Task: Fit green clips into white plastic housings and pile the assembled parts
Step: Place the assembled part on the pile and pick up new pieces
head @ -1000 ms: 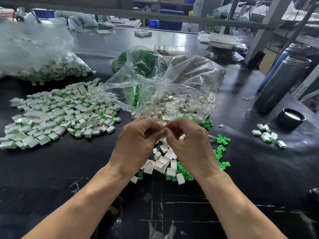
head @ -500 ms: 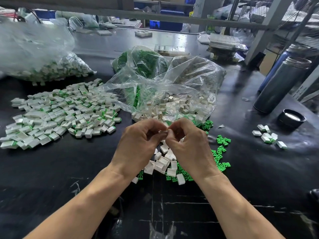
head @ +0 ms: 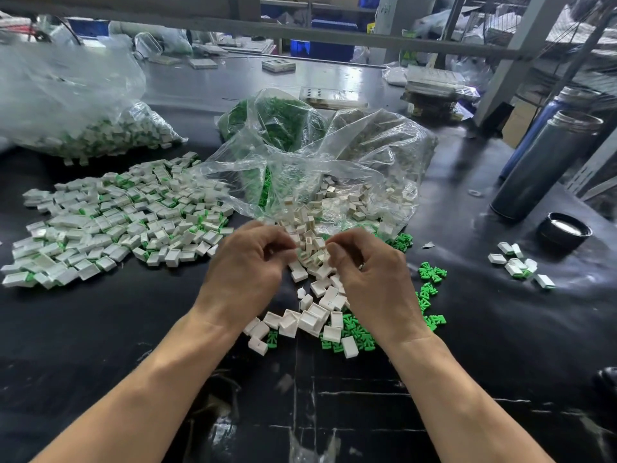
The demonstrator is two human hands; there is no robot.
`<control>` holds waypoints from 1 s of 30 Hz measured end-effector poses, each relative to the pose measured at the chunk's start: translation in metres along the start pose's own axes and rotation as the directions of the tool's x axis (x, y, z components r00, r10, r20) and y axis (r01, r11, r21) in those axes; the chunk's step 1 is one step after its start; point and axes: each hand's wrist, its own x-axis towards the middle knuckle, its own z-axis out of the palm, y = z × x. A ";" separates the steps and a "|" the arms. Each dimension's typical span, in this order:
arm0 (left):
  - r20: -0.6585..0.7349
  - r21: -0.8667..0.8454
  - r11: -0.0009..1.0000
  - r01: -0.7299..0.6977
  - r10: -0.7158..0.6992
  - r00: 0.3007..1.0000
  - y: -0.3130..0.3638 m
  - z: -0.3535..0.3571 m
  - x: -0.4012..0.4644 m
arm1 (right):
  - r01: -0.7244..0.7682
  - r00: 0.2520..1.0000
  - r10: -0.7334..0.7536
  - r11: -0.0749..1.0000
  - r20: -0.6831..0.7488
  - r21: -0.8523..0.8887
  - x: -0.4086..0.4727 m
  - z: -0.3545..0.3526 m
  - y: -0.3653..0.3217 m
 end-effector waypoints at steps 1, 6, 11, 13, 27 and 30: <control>-0.015 0.062 0.997 0.043 -0.042 0.999 -0.004 -0.006 0.003 | -0.019 1.000 0.019 1.000 -0.011 -0.002 0.001 -0.003 0.002; -0.079 0.334 0.904 0.266 -0.255 0.964 -0.021 -0.032 0.017 | -0.127 0.989 0.127 0.992 -0.077 -0.004 0.008 -0.013 0.014; -0.140 0.434 0.823 0.367 -0.341 0.930 -0.027 -0.043 0.022 | -0.182 0.976 0.185 0.983 -0.115 0.040 0.013 -0.017 0.020; -0.122 0.404 0.837 0.368 -0.349 0.929 -0.027 -0.042 0.022 | -0.190 0.975 0.195 0.981 -0.110 0.047 0.014 -0.017 0.021; -0.287 0.498 0.761 0.415 -0.307 0.907 -0.036 -0.061 0.025 | -0.290 0.955 0.295 0.939 -0.002 -0.185 0.015 -0.022 0.029; -0.290 0.515 0.783 0.350 -0.226 0.930 -0.037 -0.058 0.025 | -0.281 0.955 0.294 0.934 0.027 -0.220 0.016 -0.023 0.029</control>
